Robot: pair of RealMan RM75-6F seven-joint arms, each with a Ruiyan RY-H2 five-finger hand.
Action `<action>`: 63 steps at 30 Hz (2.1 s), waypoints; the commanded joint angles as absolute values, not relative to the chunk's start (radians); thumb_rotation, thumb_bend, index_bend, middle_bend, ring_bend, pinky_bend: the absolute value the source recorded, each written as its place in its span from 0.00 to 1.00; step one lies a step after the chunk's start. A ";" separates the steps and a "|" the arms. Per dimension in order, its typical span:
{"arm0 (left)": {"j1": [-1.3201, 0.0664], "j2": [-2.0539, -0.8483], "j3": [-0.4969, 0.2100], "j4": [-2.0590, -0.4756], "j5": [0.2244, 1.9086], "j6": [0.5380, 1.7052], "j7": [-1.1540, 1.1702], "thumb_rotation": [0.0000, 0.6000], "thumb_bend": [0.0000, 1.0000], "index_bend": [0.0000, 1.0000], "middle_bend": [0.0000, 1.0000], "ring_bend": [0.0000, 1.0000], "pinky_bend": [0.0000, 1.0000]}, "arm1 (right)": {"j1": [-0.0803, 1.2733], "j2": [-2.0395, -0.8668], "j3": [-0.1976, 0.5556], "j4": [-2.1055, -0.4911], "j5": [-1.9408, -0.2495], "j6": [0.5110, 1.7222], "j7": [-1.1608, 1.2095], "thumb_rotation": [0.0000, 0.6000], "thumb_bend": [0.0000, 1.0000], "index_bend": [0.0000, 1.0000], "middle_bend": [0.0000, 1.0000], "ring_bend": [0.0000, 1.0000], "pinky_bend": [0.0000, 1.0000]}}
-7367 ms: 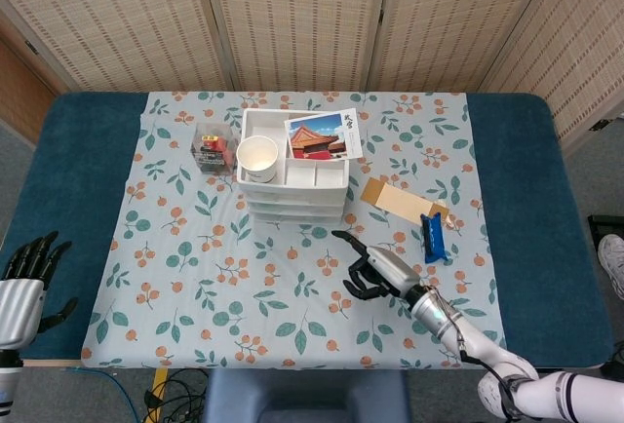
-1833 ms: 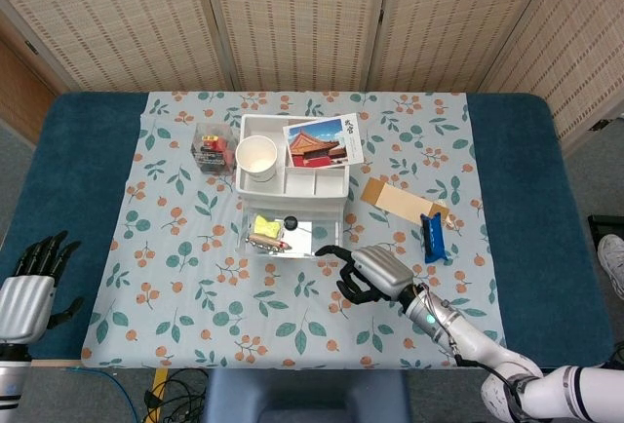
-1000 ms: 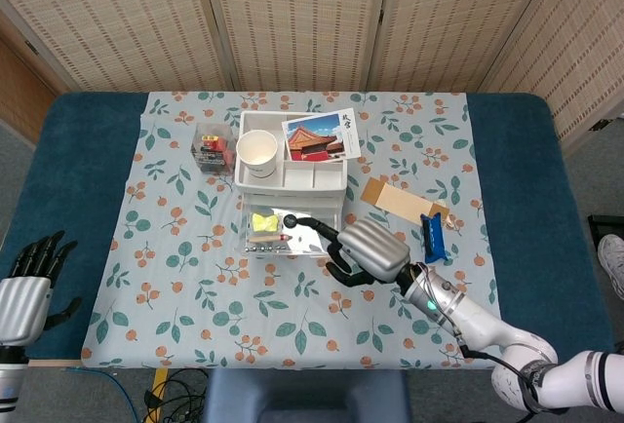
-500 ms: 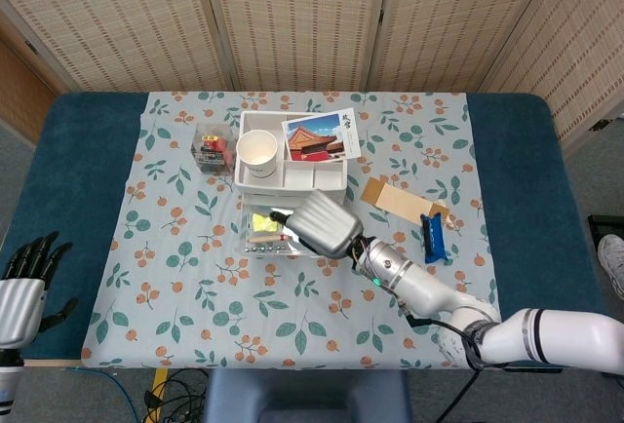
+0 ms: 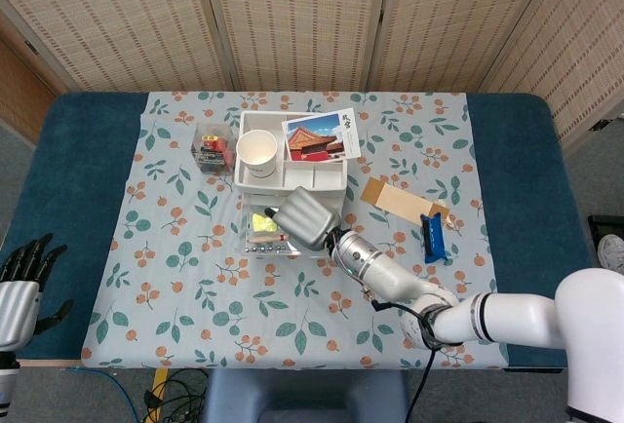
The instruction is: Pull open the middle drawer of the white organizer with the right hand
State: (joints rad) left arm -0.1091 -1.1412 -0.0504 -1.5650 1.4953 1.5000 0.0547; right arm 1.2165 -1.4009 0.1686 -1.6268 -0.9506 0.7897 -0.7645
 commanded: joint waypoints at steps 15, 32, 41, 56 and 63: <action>-0.107 -1.144 -0.052 -1.559 1.495 1.502 0.050 1.00 0.22 0.16 0.06 0.06 0.09 | 1.242 -1.468 0.130 -1.551 -0.932 0.831 -0.808 1.00 0.29 0.38 0.95 1.00 1.00; -0.106 -1.147 -0.053 -1.551 1.496 1.499 0.042 1.00 0.22 0.16 0.06 0.06 0.09 | 1.247 -1.505 0.113 -1.503 -0.956 0.846 -0.829 1.00 0.29 0.41 0.95 1.00 1.00; -0.104 -1.147 -0.054 -1.547 1.494 1.501 0.037 1.00 0.22 0.16 0.06 0.06 0.09 | 1.246 -1.521 0.110 -1.477 -0.982 0.854 -0.833 1.00 0.31 0.41 0.95 1.00 1.00; -0.102 -1.144 -0.053 -1.547 1.494 1.500 0.030 1.00 0.22 0.17 0.06 0.06 0.09 | 1.246 -1.534 0.110 -1.463 -0.975 0.841 -0.841 1.00 0.31 0.41 0.95 1.00 1.00; -0.103 -1.143 -0.055 -1.548 1.495 1.500 0.030 1.00 0.22 0.17 0.06 0.06 0.09 | 1.245 -1.533 0.109 -1.461 -0.975 0.838 -0.840 1.00 0.34 0.44 0.95 1.00 1.00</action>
State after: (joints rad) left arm -0.1027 -1.1434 -0.0547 -1.5483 1.4949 1.5003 0.0303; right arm 1.2451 -1.5334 0.1095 -1.4614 -0.9746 0.8377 -0.8400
